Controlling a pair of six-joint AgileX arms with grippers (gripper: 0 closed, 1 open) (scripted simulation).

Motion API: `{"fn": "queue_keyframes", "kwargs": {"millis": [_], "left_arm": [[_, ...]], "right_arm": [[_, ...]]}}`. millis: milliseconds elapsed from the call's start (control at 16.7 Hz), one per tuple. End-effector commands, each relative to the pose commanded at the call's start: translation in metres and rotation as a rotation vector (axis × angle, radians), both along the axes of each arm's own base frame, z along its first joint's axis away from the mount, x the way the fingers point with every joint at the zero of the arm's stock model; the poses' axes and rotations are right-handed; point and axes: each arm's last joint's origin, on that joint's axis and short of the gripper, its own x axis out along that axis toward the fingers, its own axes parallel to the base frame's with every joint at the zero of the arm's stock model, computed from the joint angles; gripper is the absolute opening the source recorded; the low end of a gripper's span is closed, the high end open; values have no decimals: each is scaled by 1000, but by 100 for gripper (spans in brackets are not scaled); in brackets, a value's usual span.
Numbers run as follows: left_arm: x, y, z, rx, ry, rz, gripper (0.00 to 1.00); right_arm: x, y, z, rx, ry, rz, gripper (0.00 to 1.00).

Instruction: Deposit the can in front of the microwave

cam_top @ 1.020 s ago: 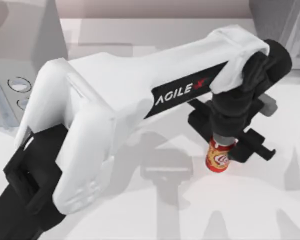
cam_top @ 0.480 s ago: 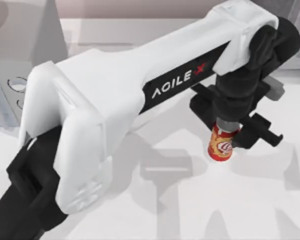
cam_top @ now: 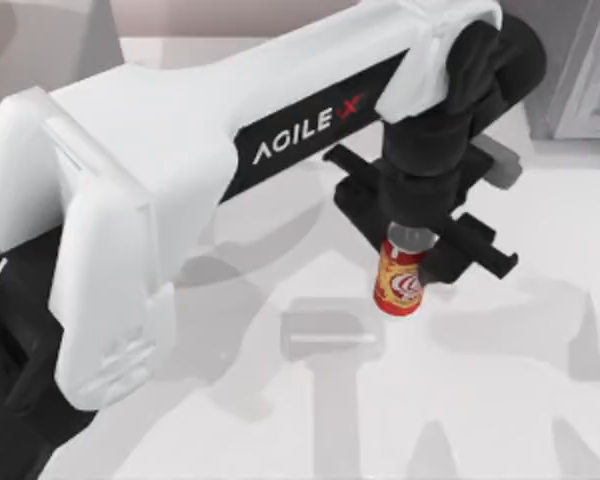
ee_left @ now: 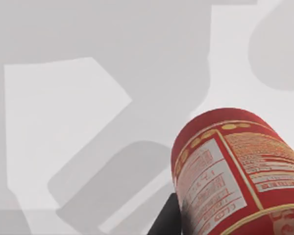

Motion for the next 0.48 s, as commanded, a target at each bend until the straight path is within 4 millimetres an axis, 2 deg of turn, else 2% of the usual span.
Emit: {"fn": "queue_keyframes", "kwargs": {"millis": [120,240,480], "left_arm": [[7,33,6,26,38,20,0],[12,76,9,58,91,49,0],[8,181,5,108,231,141,0]], "right_arm": [[0,0,0,0,0,0,100],[0,0,0,0,0,0,100],[0,0,0,0,0,0,100]]}}
